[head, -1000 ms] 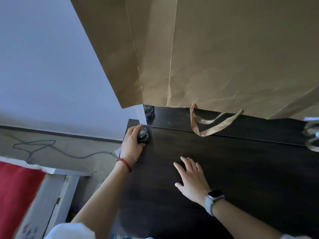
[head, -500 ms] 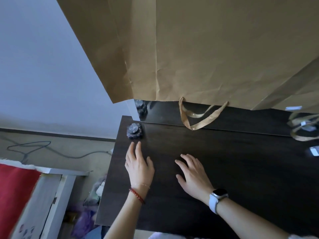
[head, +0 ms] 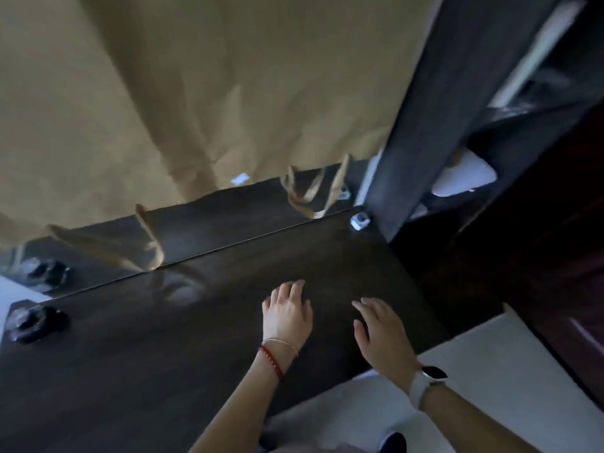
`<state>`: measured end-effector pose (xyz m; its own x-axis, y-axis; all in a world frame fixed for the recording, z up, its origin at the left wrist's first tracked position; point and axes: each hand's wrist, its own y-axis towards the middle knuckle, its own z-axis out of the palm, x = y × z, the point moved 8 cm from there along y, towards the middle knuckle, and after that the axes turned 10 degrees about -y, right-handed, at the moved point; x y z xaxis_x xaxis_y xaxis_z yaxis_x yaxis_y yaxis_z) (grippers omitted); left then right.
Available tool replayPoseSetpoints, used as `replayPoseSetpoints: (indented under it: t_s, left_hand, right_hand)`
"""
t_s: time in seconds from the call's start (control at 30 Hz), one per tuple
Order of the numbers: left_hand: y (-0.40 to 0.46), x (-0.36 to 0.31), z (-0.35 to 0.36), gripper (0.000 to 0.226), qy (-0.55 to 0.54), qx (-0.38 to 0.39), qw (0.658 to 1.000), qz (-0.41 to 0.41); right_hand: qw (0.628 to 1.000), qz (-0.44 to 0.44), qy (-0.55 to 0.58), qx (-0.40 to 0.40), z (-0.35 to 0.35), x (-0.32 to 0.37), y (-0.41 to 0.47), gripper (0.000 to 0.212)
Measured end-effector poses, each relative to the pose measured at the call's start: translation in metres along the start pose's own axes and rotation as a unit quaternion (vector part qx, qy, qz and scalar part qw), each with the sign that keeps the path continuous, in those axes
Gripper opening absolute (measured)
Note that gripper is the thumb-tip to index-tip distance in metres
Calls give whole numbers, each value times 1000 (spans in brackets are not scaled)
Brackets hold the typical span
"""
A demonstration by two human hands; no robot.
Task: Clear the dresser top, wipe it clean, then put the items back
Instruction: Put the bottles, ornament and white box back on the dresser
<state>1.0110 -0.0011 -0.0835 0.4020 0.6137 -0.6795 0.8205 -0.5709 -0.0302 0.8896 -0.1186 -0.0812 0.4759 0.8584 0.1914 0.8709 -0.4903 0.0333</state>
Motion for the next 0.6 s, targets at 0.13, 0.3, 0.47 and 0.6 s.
replayPoseSetpoints:
  t_s: [0.13,0.3,0.47,0.6]
  left_hand:
    - [9,-125,91,39,-22,38,998,52]
    - [20,-249,154,39,-23,70,991,110]
    - [66,-300,164,40,-1,49,992,117]
    - [114,-306,159,42,-22,4,996,82]
  right_hand:
    - [996,84,11,-14,-39,-142,-29,38]
    - [990,138,20,-16,-87,-264,-43,48]
    - [984,155,72,-47,-114,-321,-13,38]
    - [987,122,84,-56,-124,-333,31,40]
